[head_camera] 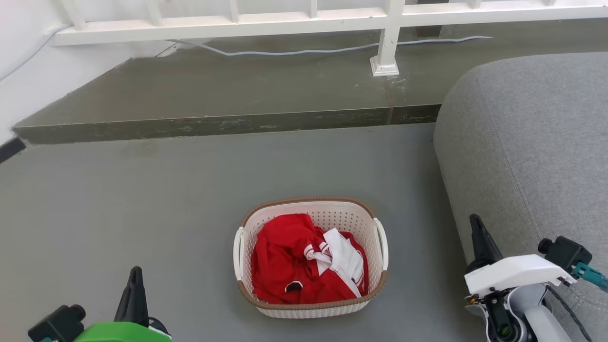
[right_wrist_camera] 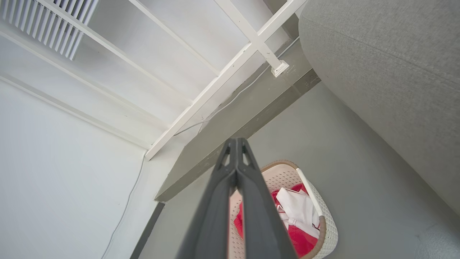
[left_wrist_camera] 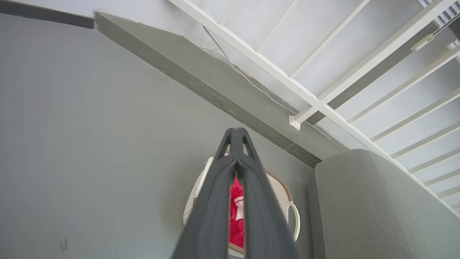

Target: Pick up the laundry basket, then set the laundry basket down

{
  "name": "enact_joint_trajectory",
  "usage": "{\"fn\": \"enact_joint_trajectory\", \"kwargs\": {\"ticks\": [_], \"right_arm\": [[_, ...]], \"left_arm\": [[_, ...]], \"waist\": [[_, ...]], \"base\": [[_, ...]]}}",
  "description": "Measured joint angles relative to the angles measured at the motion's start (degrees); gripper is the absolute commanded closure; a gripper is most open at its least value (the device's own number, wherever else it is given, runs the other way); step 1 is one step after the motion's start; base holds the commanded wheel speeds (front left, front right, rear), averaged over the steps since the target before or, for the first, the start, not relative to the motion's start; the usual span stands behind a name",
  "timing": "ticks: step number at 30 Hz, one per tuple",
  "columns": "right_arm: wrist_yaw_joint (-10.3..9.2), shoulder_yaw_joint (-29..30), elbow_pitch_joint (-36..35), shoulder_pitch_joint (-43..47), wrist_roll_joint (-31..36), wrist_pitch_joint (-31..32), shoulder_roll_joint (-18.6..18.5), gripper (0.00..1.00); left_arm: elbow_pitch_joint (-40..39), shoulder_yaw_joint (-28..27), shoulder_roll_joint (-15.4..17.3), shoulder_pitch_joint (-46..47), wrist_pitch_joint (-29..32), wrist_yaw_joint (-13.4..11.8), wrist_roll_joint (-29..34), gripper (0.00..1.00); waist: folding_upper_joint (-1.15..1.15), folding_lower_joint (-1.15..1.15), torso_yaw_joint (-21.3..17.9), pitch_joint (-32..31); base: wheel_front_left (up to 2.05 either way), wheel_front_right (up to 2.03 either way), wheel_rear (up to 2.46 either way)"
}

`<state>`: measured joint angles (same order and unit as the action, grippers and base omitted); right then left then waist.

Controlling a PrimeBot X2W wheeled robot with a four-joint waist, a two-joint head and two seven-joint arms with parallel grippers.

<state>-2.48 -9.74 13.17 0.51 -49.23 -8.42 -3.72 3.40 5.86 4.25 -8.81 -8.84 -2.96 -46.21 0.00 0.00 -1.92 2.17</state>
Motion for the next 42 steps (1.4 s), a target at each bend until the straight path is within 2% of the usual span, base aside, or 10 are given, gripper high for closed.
{"fn": "enact_joint_trajectory", "kwargs": {"ticks": [42], "right_arm": [[6.03,8.6,1.0,-1.7,-31.7,7.6,-0.9,1.0]], "left_arm": [[7.2,-2.5,1.0,6.9,6.9,6.1,-34.8,1.0]], "waist": [[0.0,0.0,1.3,-1.3]], "base": [[0.0,0.0,0.0]]}}
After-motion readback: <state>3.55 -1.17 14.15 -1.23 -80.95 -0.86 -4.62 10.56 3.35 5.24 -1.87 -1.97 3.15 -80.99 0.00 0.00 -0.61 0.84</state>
